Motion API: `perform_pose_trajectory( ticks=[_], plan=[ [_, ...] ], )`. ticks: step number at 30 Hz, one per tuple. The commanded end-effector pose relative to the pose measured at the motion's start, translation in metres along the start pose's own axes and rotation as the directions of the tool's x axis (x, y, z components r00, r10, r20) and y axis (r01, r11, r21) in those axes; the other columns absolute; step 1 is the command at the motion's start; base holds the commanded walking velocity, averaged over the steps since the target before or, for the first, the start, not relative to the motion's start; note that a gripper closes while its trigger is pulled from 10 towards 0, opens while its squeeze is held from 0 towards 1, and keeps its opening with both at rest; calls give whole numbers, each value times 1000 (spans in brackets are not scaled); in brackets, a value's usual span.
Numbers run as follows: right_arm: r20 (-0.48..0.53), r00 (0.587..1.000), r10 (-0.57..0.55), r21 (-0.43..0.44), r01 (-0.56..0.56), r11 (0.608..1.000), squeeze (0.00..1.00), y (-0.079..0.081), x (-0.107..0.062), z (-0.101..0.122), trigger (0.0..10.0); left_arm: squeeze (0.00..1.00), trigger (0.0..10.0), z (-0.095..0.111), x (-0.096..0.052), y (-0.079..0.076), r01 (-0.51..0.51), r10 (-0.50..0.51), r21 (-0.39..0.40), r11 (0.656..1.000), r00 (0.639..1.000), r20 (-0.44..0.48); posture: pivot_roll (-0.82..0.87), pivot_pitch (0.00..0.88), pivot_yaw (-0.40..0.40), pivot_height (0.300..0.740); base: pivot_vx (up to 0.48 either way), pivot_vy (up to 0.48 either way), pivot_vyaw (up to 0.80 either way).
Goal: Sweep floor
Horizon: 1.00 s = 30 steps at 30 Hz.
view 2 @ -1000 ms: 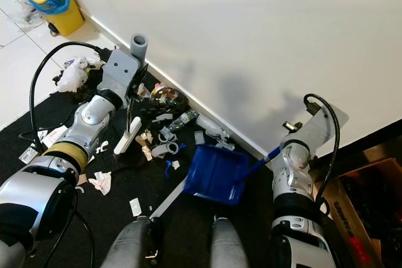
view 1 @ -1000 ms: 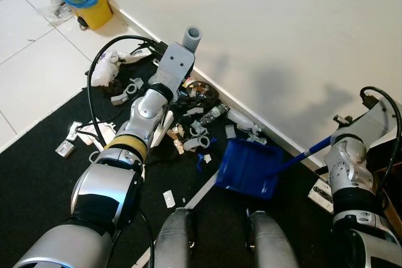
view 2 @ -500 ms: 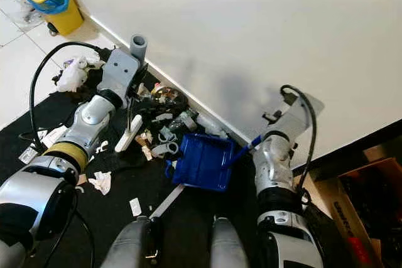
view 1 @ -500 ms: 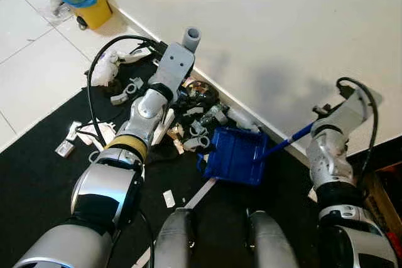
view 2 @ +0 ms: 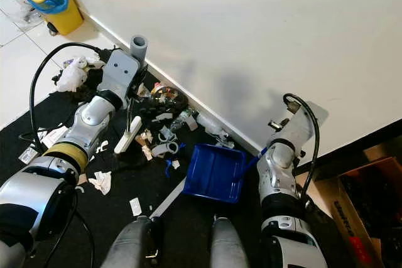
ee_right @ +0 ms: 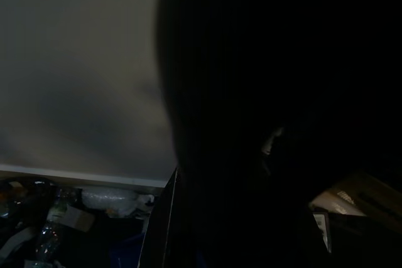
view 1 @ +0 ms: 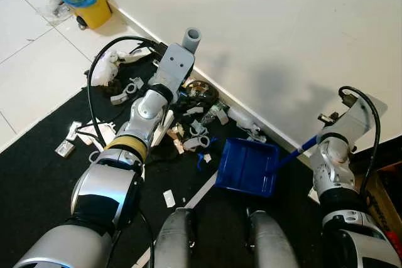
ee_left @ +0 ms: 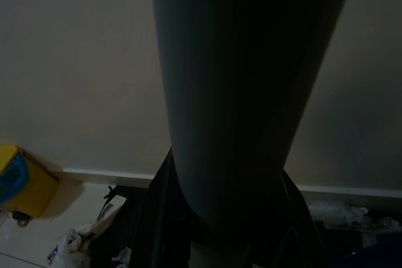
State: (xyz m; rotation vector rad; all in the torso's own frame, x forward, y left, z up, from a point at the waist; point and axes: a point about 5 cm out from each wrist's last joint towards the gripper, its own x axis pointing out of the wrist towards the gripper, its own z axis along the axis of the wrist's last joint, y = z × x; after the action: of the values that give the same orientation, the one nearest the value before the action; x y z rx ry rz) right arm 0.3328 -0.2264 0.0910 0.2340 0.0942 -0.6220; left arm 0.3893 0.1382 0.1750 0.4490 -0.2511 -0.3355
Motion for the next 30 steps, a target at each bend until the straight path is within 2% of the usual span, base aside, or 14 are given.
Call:
perform_pose_trajectory(
  ticks=[1,6,10,11,15,30],
  plan=[
    [14,999,-34,-30,35,999,0,-7,0,-3,10000,0,10000,-2,-1,-5,22,-22,9,1000,1000,0,-52,262,48,740,0,0,0],
    [-8,997,-74,-7,74,997,0,-7,-2,-11,10000,0,10000,-2,-1,-8,28,-28,6,1000,1000,-2,-55,269,49,740,0,0,0],
    [-32,993,-114,50,116,992,0,-7,-5,-15,10000,0,10000,-2,-1,-10,32,-32,2,999,999,1,-57,274,50,740,0,0,0],
    [-52,989,-139,89,143,986,0,-7,-6,-19,10000,0,10000,-1,0,-12,35,-35,-1,999,999,4,-57,277,51,740,0,0,0],
    [-65,985,-157,123,164,979,0,-6,-8,-21,10000,0,10000,-1,0,-14,40,-40,-4,999,999,8,-58,279,53,740,0,0,0],
    [-53,983,-178,172,184,968,0,2,-1,-10,10000,0,10000,2,2,-14,43,-43,-5,999,999,15,-58,275,52,740,0,0,0]
  ],
)
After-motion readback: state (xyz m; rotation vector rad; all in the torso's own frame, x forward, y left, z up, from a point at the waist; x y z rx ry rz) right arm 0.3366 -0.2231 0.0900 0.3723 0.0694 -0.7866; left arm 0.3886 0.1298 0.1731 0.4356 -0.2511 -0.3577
